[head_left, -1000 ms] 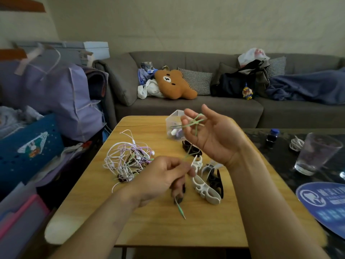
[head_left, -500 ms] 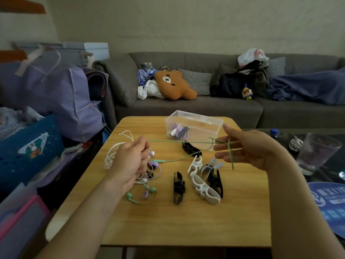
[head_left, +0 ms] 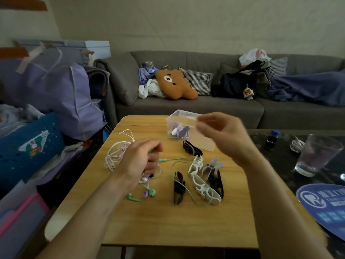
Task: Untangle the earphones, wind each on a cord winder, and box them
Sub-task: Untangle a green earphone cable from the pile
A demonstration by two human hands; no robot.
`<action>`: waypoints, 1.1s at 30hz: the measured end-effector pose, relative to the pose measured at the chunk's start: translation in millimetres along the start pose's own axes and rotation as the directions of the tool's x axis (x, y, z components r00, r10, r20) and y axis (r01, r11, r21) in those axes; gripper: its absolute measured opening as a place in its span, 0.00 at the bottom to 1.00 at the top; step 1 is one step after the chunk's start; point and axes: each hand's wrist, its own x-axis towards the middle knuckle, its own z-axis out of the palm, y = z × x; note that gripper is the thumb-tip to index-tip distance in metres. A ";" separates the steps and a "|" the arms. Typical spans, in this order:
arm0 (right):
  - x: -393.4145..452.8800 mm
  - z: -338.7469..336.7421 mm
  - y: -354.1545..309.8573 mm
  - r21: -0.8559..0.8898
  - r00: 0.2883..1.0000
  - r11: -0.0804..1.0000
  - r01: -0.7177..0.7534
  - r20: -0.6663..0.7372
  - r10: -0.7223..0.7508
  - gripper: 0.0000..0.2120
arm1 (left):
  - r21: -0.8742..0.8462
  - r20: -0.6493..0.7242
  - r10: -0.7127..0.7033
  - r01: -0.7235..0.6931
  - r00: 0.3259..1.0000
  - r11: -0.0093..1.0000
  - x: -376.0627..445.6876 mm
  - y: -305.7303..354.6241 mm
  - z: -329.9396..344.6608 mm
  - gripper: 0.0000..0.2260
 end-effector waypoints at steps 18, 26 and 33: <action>0.0 60.3 4.8 0.153 0.978 0.987 0.048 0.192 -0.078 0.10 | -0.471 0.242 0.018 0.101 0.970 0.876 -9.1 11.5 4.8 0.09; -6.9 75.8 5.5 -0.318 0.952 0.923 0.217 0.280 -0.127 0.09 | -0.577 0.073 -0.067 0.097 0.995 0.811 -7.1 11.6 6.8 0.05; -7.2 83.8 6.6 -0.358 0.937 0.895 0.268 0.314 -0.155 0.09 | -0.802 0.199 -0.112 0.227 0.974 0.552 -9.9 16.5 3.8 0.09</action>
